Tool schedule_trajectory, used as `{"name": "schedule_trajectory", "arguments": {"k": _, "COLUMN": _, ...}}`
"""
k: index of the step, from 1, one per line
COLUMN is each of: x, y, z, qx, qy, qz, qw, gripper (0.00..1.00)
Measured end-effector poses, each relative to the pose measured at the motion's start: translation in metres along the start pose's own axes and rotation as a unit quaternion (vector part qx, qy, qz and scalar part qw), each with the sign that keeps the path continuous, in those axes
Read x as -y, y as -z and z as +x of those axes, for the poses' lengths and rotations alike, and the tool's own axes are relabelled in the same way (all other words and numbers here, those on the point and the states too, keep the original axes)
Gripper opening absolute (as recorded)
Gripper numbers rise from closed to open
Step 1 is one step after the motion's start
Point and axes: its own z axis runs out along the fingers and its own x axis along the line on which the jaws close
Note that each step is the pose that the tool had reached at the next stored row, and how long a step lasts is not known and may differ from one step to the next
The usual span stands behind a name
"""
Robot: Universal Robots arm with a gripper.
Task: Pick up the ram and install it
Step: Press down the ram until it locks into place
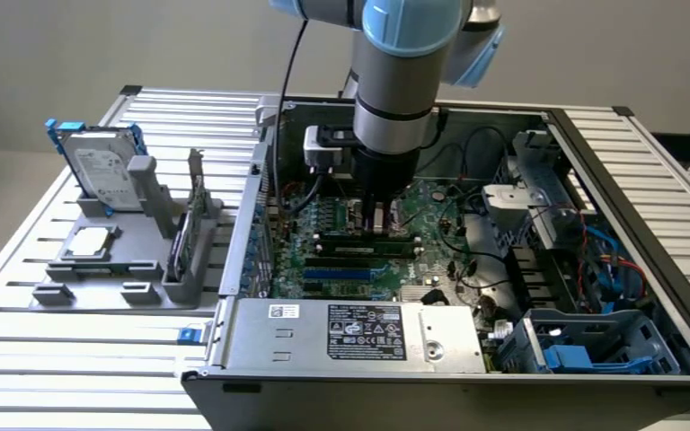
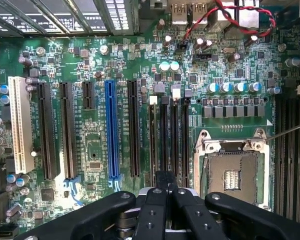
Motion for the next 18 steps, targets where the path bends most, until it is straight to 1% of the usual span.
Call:
{"name": "schedule_trajectory", "arguments": {"k": 2, "x": 0.0, "y": 0.0, "z": 0.0, "qx": 0.0003, "qy": 0.0, "qz": 0.0, "qw": 1.0, "gripper": 0.11}}
{"name": "schedule_trajectory", "arguments": {"k": 4, "x": 0.0001, "y": 0.0043, "z": -0.001, "qx": 0.0016, "qy": 0.0, "qz": 0.0, "qw": 1.0, "gripper": 0.11}}
{"name": "schedule_trajectory", "arguments": {"k": 6, "x": -0.0003, "y": 0.0134, "z": -0.001, "qx": 0.0004, "qy": 0.0, "qz": -0.0014, "qw": 1.0, "gripper": 0.11}}
{"name": "schedule_trajectory", "arguments": {"k": 12, "x": -0.0005, "y": 0.0393, "z": -0.002, "qx": 0.0, "qy": 0.0, "qz": -0.0036, "qw": 1.0, "gripper": 0.11}}
{"name": "schedule_trajectory", "arguments": {"k": 18, "x": -0.0005, "y": 0.0398, "z": -0.002, "qx": -0.0007, "qy": 0.0, "qz": -0.0037, "qw": 1.0, "gripper": 0.11}}
